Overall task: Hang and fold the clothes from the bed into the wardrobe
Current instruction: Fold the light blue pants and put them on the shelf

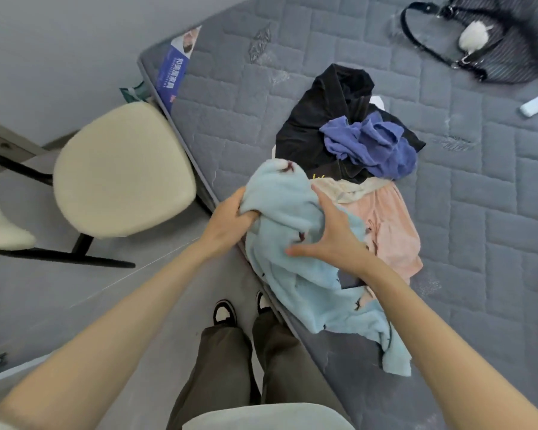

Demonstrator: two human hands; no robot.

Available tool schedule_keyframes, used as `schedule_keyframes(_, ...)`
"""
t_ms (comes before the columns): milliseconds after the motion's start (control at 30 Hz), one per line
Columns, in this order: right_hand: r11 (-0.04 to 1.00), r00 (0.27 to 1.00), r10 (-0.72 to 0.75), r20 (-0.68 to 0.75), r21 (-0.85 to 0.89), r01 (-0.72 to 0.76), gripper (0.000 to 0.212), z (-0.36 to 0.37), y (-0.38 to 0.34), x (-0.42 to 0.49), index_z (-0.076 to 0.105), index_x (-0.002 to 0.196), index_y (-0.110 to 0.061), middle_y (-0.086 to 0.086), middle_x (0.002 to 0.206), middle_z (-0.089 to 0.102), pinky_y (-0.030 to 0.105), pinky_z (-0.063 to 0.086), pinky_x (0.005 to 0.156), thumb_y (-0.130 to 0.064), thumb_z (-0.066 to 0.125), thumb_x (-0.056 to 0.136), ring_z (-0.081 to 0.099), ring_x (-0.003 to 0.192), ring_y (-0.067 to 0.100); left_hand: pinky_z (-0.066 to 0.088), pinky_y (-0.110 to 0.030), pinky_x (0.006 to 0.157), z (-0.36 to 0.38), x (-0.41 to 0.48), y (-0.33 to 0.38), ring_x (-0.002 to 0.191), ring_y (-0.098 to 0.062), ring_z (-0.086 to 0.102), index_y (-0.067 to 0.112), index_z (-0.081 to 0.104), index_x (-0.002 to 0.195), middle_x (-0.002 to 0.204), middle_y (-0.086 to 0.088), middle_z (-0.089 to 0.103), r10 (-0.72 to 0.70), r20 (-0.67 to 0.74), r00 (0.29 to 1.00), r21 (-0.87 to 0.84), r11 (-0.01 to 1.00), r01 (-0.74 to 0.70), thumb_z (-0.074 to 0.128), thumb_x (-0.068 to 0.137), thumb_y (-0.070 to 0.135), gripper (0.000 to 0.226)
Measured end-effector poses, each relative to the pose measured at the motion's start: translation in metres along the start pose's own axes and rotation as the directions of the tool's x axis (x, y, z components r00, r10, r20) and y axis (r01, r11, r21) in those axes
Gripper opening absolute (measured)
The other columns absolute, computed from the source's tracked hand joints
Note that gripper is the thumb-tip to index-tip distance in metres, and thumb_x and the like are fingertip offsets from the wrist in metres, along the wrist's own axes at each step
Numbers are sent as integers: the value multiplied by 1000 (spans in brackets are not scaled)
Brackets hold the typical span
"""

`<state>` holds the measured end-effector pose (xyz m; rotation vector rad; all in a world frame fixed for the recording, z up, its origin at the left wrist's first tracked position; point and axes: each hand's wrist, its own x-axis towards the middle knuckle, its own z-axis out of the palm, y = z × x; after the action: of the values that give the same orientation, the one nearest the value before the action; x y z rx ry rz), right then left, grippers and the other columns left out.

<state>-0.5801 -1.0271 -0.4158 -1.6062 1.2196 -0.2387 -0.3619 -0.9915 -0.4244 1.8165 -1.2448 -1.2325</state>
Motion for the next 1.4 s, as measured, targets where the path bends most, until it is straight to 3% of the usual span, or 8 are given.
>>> schedule_keyframes(200, 980, 979, -169, 116, -82, 179, 35, 36, -38, 11, 53, 123, -22, -8, 115, 61, 17, 44, 88, -22, 66, 90, 58, 112, 21, 46, -13, 72, -77, -44, 18, 86, 7, 58, 27, 62, 102, 101, 14, 65, -36, -211, 977, -167, 986, 0, 55, 80, 46, 30)
schedule_keyframes(333, 948, 942, -292, 168, -82, 309, 24, 69, -113, 22, 57, 118, -19, -4, 105, 66, 36, 48, 87, -26, 58, 95, 61, 96, 15, 43, -7, 64, -147, -84, 4, 78, -2, 55, 8, 59, 104, 93, 3, 61, -128, -476, 870, -212, 977, 27, 56, 93, 31, 25)
schedule_keyframes(567, 886, 895, -438, 89, 211, 413, 3, 128, -277, 14, 64, 92, -22, -14, 85, 64, 12, 46, 70, -21, 66, 90, 58, 76, -3, 45, -18, 78, -251, -168, -7, 90, -11, 54, 23, 46, 128, 111, 5, 49, -106, -706, 700, -125, 992, 24, 65, 89, 25, 44)
schedule_keyframes(667, 893, 928, -361, 90, 322, 316, 7, 159, -330, 4, 63, 83, -19, -9, 79, 64, 17, 47, 65, -24, 66, 88, 58, 72, 2, 47, -28, 80, -274, -209, -10, 87, -15, 55, 28, 45, 130, 111, 4, 48, -58, -753, 656, -58, 998, 22, 71, 81, 19, 57)
schedule_keyframes(867, 901, 939, -229, 257, 422, 104, 12, 195, -391, -14, 70, 91, -13, -1, 83, 75, 23, 56, 65, -24, 68, 86, 71, 76, 11, 40, -16, 91, -267, -264, -32, 110, 6, 46, 66, 11, 130, 122, 31, 41, 42, -325, 945, 60, 998, -23, 75, 58, 52, 96)
schedule_keyframes(1000, 894, 921, -192, 340, 447, 22, 33, 200, -416, -24, 70, 106, -4, 12, 101, 74, 41, 54, 92, -26, 72, 82, 70, 99, 26, 46, -9, 78, -252, -259, -24, 103, 21, 47, 65, 20, 127, 111, 42, 48, -21, -486, 874, -84, 996, -22, 71, 58, 74, 86)
schedule_keyframes(1167, 904, 908, -301, 292, 391, 174, 21, 191, -427, -16, 72, 92, -14, -1, 83, 76, 26, 58, 71, -33, 70, 85, 72, 78, 11, 46, -26, 61, -267, -239, -19, 78, -16, 62, 21, 56, 91, 83, 3, 65, -167, -662, 731, -99, 986, 136, 65, 85, 36, 18)
schedule_keyframes(1400, 898, 859, -421, 291, 3, 439, 41, 196, -382, 13, 58, 126, -25, -9, 124, 56, 18, 40, 82, -18, 68, 86, 52, 104, 5, 35, -27, 52, -285, -245, -29, 50, -15, 44, 11, 45, 57, 50, -1, 43, -214, -706, 675, -94, 973, 210, 66, 84, 21, 36)
